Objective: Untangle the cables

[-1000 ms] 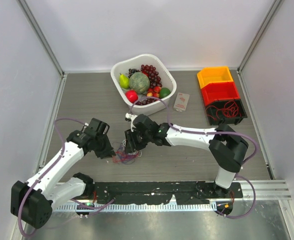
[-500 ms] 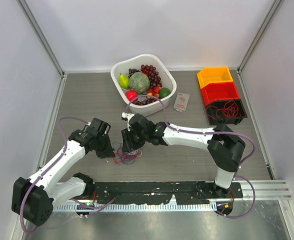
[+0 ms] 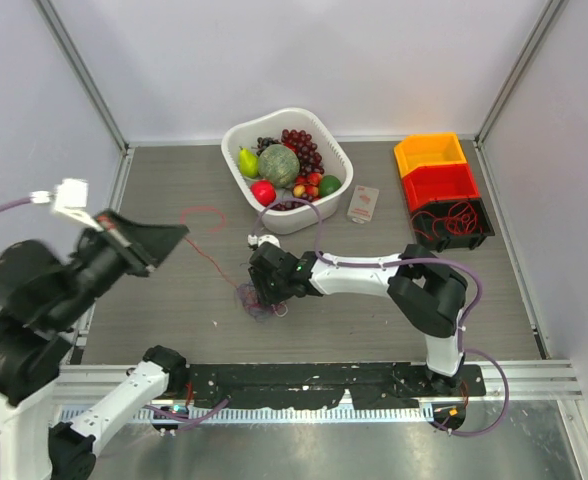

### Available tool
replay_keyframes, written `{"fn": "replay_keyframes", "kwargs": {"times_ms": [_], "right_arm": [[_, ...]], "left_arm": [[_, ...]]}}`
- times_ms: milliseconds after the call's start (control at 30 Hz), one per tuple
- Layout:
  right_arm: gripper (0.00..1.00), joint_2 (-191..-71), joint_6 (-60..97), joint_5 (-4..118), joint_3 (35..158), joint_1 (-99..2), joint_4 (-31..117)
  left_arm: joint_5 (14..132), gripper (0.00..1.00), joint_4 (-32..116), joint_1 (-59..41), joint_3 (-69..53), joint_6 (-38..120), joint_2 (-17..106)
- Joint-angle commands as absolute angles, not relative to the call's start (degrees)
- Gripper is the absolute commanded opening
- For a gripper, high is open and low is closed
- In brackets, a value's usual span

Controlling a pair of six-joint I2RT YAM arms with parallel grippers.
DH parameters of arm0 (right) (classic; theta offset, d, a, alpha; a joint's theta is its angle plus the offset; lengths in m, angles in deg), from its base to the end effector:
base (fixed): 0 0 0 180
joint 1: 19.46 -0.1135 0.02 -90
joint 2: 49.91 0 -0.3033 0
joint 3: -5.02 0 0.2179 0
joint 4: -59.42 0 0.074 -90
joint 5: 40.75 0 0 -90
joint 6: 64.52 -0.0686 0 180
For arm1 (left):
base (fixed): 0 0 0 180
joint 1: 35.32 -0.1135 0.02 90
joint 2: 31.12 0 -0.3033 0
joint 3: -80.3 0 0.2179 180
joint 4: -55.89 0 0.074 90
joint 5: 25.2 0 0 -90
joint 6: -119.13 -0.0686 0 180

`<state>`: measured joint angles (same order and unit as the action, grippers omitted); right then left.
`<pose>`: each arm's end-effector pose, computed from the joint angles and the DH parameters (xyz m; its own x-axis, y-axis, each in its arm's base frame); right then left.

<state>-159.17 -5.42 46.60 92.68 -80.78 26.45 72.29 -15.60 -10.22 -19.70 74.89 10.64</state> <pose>0.1973 0.3540 0.2035 -0.7790 -0.3551 -0.5168 -0.5401 0.7986 0.2654 0.0385 -0.0279 0.4682 -0.5284 -0.5368 -0.6577 0.2249 0.6585 -0.7182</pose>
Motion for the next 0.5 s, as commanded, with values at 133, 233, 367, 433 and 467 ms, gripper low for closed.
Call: {"fn": "replay_keyframes", "kwargs": {"times_ms": [133, 233, 367, 433, 467], "right_arm": [[0.48, -154.86, -6.96, 37.39, 87.36, -80.28, 24.46], [0.51, -152.93, -7.48, 37.73, 85.0, -79.58, 25.77], [0.61, -146.63, -4.42, 43.36, 84.98, -78.43, 25.6], [0.72, -139.79, -2.22, 45.73, 87.34, -78.43, 24.72], [0.75, -137.74, -0.03, 47.13, 90.23, -78.43, 24.11]], "left_arm": [[75.87, 0.0, -6.07, -10.36, -47.1, 70.27, 21.25], [76.4, 0.0, -3.08, -10.36, -56.77, 69.3, 25.03], [76.23, 0.0, 0.79, -10.36, -60.4, 73.15, 27.94], [76.84, 0.0, -0.34, -10.36, -59.88, 75.44, 29.25], [77.28, 0.0, -0.78, -10.36, -58.83, 76.06, 29.52]]}}
